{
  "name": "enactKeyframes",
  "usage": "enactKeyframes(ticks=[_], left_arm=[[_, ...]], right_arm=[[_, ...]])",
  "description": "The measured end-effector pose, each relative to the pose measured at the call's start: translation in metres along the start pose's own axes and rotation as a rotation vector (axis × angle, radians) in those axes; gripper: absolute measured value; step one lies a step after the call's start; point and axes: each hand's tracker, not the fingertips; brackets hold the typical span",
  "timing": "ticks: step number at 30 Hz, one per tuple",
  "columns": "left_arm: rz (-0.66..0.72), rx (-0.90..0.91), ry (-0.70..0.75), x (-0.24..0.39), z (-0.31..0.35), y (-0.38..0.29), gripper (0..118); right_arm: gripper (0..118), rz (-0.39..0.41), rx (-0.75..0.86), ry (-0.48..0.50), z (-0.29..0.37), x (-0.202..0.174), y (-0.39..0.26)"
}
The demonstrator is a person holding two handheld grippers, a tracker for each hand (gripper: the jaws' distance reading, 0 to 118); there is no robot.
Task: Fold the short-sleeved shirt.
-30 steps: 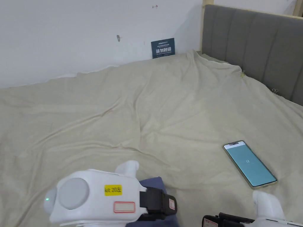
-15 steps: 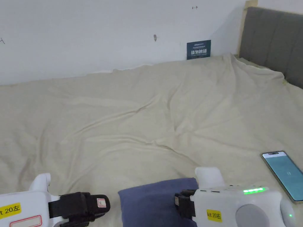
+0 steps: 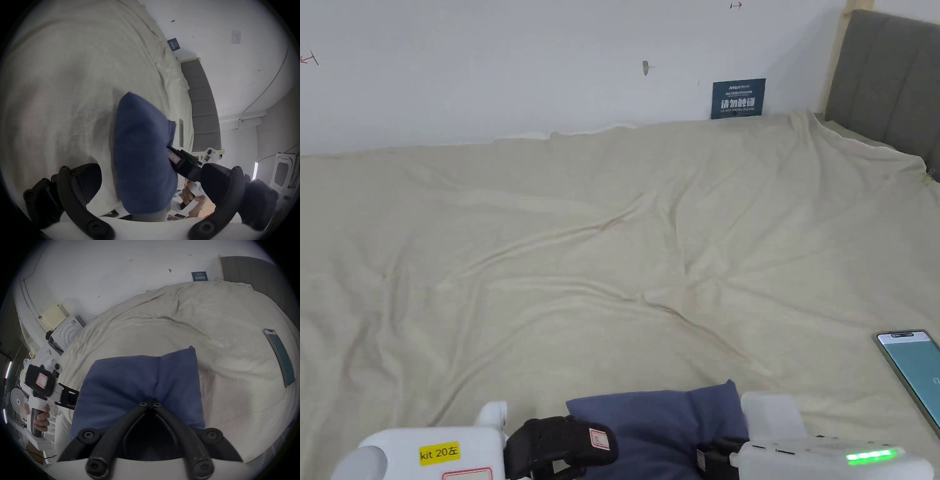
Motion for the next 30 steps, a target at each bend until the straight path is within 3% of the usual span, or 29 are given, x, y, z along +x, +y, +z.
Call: enactKeyframes(ticks=[4, 8, 10, 11, 13, 15, 23, 26, 30], left_arm=[[0.07, -0.007, -0.169, -0.007, -0.016, 0.004, 118], [0.037, -0.039, -0.176, -0.004, -0.034, 0.003, 118], [-0.035, -0.059, -0.112, 0.005, -0.038, 0.002, 115], [-0.064, -0.053, -0.075, 0.008, -0.039, 0.002, 105], [-0.086, -0.024, 0.059, 0.005, -0.043, 0.002, 42], [0.039, -0.058, -0.098, -0.007, -0.042, 0.0, 39], [-0.055, -0.029, -0.025, -0.001, -0.01, -0.002, 38], [-0.084, 0.003, 0.021, -0.009, 0.027, -0.004, 38], [-0.031, 0.099, 0.077, -0.037, 0.095, -0.006, 38]], right_arm=[[0, 0.029, 0.0, -0.017, 0.0, -0.005, 0.0], [0, 0.017, 0.0, -0.01, 0.0, -0.003, 0.0], [0, -0.004, 0.001, -0.001, 0.002, 0.0, 0.0], [0, -0.013, 0.002, 0.0, 0.004, 0.001, 0.0], [0, -0.018, 0.004, -0.007, 0.006, 0.001, 0.001], [0, -0.009, -0.007, -0.03, 0.007, -0.002, 0.002], [0, 0.035, 0.066, -0.06, 0.03, -0.028, 0.003], [0, 0.055, 0.131, -0.046, 0.041, -0.043, 0.006], [0, 0.133, 0.223, -0.099, 0.037, -0.078, 0.008]])
